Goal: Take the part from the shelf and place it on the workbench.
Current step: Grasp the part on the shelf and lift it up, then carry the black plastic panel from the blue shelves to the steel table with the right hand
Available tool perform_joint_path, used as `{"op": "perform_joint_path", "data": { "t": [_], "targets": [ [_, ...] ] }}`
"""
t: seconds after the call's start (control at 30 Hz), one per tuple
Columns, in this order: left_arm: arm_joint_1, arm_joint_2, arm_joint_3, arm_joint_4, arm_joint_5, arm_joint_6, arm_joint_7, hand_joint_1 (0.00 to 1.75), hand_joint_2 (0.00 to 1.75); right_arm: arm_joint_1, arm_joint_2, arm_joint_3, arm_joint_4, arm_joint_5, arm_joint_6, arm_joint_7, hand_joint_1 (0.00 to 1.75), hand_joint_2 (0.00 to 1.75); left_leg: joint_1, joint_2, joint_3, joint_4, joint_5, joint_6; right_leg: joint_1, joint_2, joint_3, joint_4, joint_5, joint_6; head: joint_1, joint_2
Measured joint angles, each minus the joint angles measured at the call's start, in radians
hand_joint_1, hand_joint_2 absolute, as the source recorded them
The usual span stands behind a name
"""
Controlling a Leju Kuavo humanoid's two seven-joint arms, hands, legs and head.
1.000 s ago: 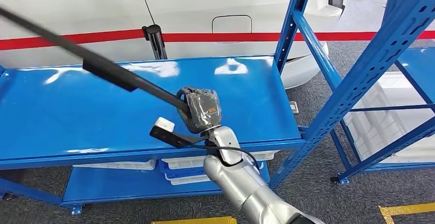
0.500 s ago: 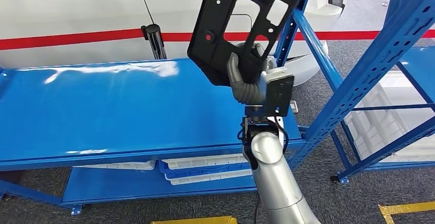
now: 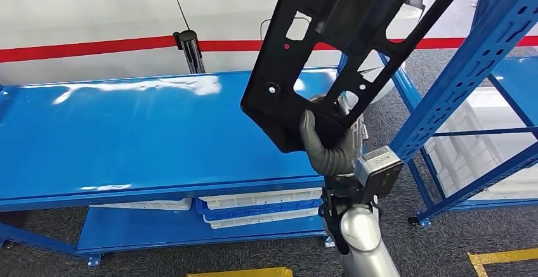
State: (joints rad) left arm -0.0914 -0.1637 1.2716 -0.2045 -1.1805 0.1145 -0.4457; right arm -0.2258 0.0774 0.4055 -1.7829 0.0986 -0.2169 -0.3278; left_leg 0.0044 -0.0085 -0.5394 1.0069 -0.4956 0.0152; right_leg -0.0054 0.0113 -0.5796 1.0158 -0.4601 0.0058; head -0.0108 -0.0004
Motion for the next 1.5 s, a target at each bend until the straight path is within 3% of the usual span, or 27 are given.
{"op": "perform_joint_path", "data": {
  "t": [0.33, 1.0, 1.1, 1.17, 1.23, 1.3, 1.37, 1.4, 1.47, 1.5],
  "targets": [
    [0.000, 0.004, -0.003, 0.000, 0.000, 0.016, 0.009, 0.00, 1.75, 0.033, -0.036, 0.074, 0.003, 0.171, -0.044, 0.020, 1.75, 1.75, 0.000, 0.000, 0.000, 0.000, 0.000, 0.000, 0.000, 0.000, 0.000, 0.000, 0.000, 0.000, 0.000, 0.000],
    [0.000, 0.013, -0.003, 0.000, 0.003, -0.008, 0.004, 0.00, 1.75, 0.050, -0.078, 0.117, 0.034, 0.032, 0.003, -0.006, 1.75, 1.75, 0.000, 0.000, 0.000, 0.000, 0.000, 0.000, 0.000, 0.000, 0.000, 0.000, 0.000, 0.000, 0.000, 0.000],
    [0.000, 0.019, -0.003, 0.000, 0.001, -0.019, 0.009, 0.00, 1.75, 0.060, -0.082, 0.117, 0.034, 0.001, 0.008, -0.028, 1.75, 1.75, -0.004, 0.000, -0.002, 0.003, -0.002, 0.014, -0.008, 0.000, 0.001, -0.005, 0.004, 0.006, 0.000, 0.000],
    [0.000, 0.023, -0.003, 0.000, -0.003, -0.026, 0.012, 0.00, 1.75, 0.069, -0.084, 0.117, 0.030, -0.018, 0.013, -0.043, 1.75, 1.75, -0.002, 0.002, 0.007, -0.017, 0.013, 0.027, -0.006, 0.000, 0.002, -0.009, 0.005, 0.015, 0.000, 0.000],
    [-0.001, 0.023, -0.005, 0.000, -0.005, -0.032, 0.014, 0.00, 1.75, 0.078, -0.087, 0.116, 0.025, -0.032, 0.017, -0.055, 1.75, 1.75, 0.005, 0.006, 0.019, -0.046, 0.035, 0.037, -0.003, -0.002, -0.016, 0.031, -0.023, 0.016, 0.004, 0.000],
    [-0.001, 0.023, -0.007, 0.000, -0.005, -0.035, 0.015, 0.00, 1.75, 0.088, -0.091, 0.116, 0.023, -0.038, 0.020, -0.063, 1.75, 1.75, 0.008, 0.010, 0.019, -0.055, 0.043, 0.041, -0.009, -0.003, -0.063, 0.140, -0.079, 0.013, 0.007, 0.000],
    [-0.001, 0.024, -0.007, 0.000, -0.005, -0.037, 0.015, 0.00, 1.75, 0.100, -0.095, 0.117, 0.023, -0.041, 0.023, -0.069, 1.75, 1.75, 0.010, 0.012, 0.015, -0.054, 0.044, 0.038, -0.019, -0.004, -0.096, 0.230, -0.106, 0.023, 0.007, 0.000],
    [-0.001, 0.024, -0.007, 0.000, -0.004, -0.037, 0.015, 0.00, 1.75, 0.104, -0.096, 0.117, 0.022, -0.041, 0.024, -0.071, 1.75, 1.75, 0.013, 0.013, 0.013, -0.053, 0.044, 0.034, -0.026, -0.005, -0.089, 0.226, -0.097, 0.036, 0.008, 0.000],
    [-0.001, 0.024, -0.007, 0.000, -0.003, -0.037, 0.015, 0.00, 1.75, 0.107, -0.097, 0.118, 0.021, -0.041, 0.030, -0.074, 1.75, 1.75, 0.022, 0.013, 0.007, -0.041, 0.040, 0.019, -0.042, -0.010, -0.026, 0.116, -0.055, 0.070, 0.008, 0.000],
    [-0.001, 0.026, -0.007, 0.000, -0.003, -0.037, 0.015, 0.00, 1.75, 0.107, -0.096, 0.118, 0.021, -0.041, 0.033, -0.074, 1.75, 1.75, 0.025, 0.012, 0.000, -0.031, 0.037, 0.008, -0.044, -0.008, 0.009, 0.061, -0.039, 0.080, 0.011, 0.000]
  ]
}}
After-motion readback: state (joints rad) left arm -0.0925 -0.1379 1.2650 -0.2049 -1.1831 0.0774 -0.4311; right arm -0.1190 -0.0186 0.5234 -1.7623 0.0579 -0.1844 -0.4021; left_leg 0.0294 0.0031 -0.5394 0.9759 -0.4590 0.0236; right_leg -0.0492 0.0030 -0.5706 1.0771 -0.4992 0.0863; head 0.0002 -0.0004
